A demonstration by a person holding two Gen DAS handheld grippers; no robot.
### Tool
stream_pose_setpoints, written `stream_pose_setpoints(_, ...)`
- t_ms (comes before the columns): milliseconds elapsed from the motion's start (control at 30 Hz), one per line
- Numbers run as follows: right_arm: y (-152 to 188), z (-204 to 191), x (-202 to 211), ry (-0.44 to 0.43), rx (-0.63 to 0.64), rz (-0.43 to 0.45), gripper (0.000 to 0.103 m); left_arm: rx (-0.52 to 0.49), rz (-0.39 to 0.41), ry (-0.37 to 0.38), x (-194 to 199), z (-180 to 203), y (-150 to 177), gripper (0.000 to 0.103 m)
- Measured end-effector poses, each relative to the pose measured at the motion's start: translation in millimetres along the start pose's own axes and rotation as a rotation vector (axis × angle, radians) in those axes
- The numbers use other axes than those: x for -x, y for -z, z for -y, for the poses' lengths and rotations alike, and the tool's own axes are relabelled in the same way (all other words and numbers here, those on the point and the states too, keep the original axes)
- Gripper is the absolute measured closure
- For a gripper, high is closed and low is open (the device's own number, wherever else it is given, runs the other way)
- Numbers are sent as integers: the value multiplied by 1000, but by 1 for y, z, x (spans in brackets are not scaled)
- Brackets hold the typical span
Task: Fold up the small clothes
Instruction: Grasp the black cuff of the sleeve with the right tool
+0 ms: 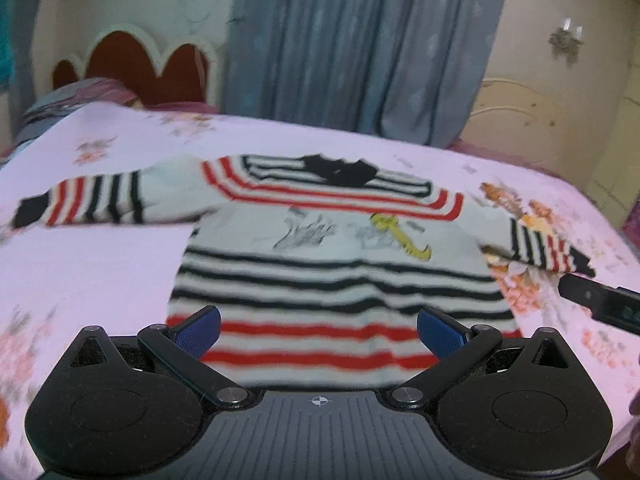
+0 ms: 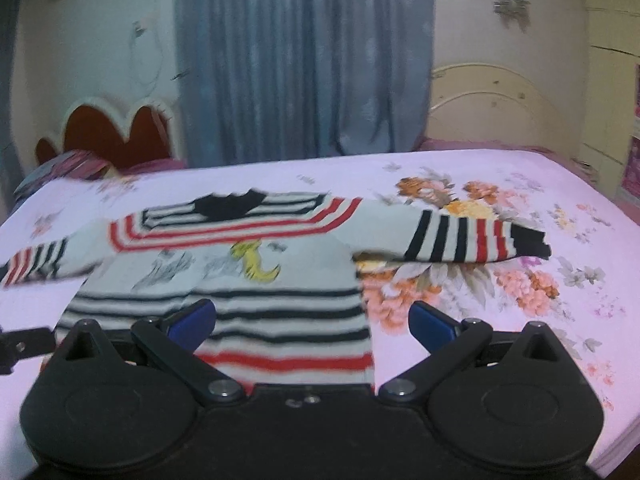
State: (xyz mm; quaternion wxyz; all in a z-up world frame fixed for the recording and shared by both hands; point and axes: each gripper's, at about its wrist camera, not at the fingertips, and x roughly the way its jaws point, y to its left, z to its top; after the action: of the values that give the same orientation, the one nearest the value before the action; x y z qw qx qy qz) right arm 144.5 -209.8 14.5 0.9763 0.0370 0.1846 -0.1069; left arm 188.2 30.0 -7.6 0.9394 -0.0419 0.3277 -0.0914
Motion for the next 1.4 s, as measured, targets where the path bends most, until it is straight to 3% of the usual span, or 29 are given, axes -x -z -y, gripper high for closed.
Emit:
stream_pose_setpoints(100, -9, 4, -13, 88, -43, 31, 1, -16, 11, 34, -19, -2, -12, 0)
stream_pose_setpoints(200, -16, 20, -22, 174, -110, 54, 1, -12, -37, 144, -41, -4, -20, 0)
stream_pose_setpoints(267, -20, 40, -25, 169, -180, 57, 1, -8, -38, 146, -50, 1, -21, 0)
stream_pose_setpoints(367, -23, 71, -32, 208, -273, 55, 16, -39, -56, 112, -68, 15, -23, 0)
stream_pose_setpoints(433, -25, 92, -38, 245, -304, 42, 33, -53, -59, 118, -76, 24, -24, 0)
stream_pose_setpoints(500, -27, 111, -44, 264, -325, 44, 34, -65, -47, 103, -81, 31, -27, 0)
stream_pose_setpoints(633, -33, 152, -69, 254, -386, 46, 53, -43, -71, 72, -101, 42, -36, 0)
stream_pose_setpoints(900, -37, 254, -157, 258, -590, -1, 55, -50, -126, -28, -154, 89, -51, 0)
stream_pose_setpoints(1100, -21, 319, -221, 250, -744, -76, 54, -85, -181, -52, -193, 145, -59, 0)
stream_pose_setpoints(1200, -12, 334, -238, 225, -808, -71, 52, -114, -189, -45, -204, 170, -62, 0)
stream_pose_setpoints(1300, -14, 328, -244, 215, -758, -47, 53, -131, -198, -40, -212, 189, -66, 0)
stream_pose_setpoints(1367, -12, 328, -245, 210, -748, -26, 75, -135, -206, -42, -216, 197, -68, 0)
stream_pose_setpoints(1400, -10, 329, -245, 208, -743, -20, 96, -136, -207, -46, -218, 200, -70, 0)
